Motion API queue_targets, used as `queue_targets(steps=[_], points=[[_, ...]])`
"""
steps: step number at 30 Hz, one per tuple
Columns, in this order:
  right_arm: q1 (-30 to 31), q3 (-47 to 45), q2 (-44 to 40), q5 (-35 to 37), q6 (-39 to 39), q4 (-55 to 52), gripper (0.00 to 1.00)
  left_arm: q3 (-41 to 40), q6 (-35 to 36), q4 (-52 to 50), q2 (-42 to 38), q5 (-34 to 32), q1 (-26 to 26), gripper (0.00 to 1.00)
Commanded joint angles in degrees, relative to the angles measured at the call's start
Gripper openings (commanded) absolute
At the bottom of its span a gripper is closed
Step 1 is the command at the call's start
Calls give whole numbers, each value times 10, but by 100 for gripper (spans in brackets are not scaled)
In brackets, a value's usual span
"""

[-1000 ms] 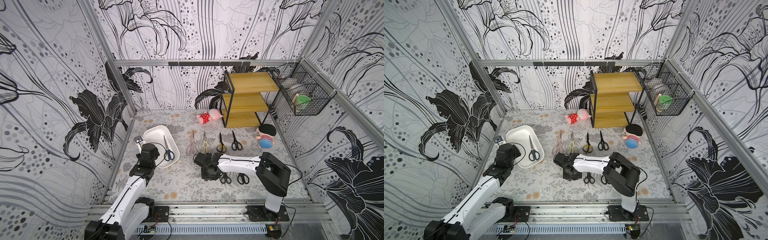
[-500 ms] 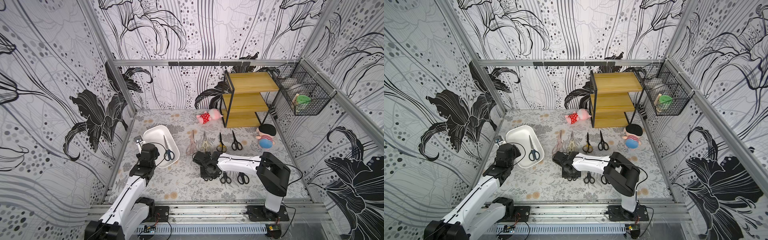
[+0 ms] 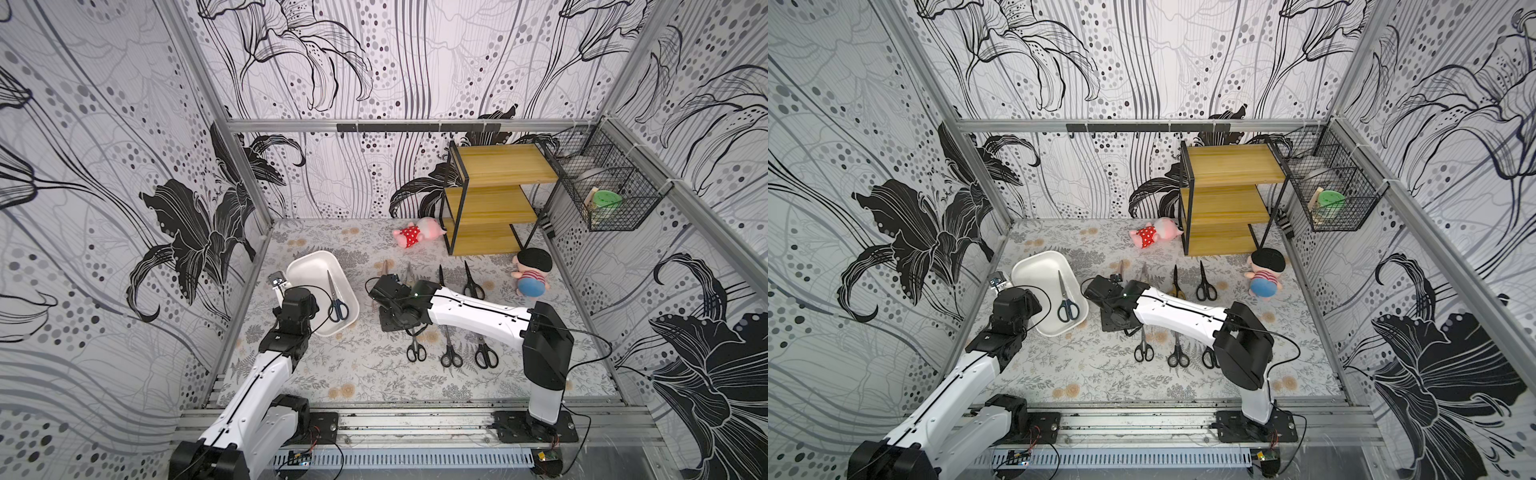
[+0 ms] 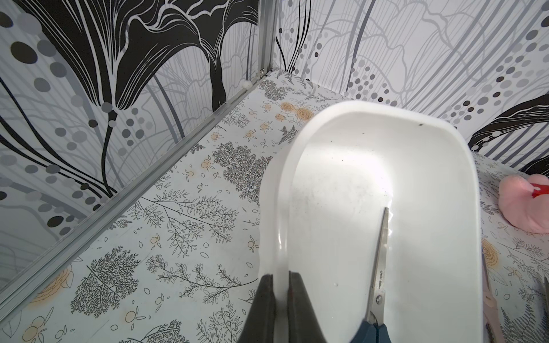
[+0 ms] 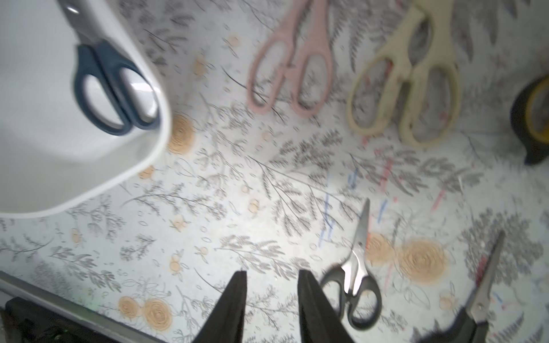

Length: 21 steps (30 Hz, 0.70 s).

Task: Take the scissors out of the storage box
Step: Place the scissors at the center of the board, then pick up the scissors from the storage box.

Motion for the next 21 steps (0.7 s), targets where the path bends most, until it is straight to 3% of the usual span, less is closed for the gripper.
queue_targets(steps=[1, 6, 13, 21], points=[[1, 65, 49, -3, -86, 31, 34, 19, 2, 39, 4, -7, -2, 0], [4, 147, 118, -35, -122, 71, 33, 20, 0, 39, 14, -5, -2, 0], [10, 195, 189, -71, -134, 155, 35, 21, -8, 35, 20, -3, -2, 0], [14, 293, 280, -81, -133, 145, 36, 21, -10, 34, 25, -1, -4, 0]])
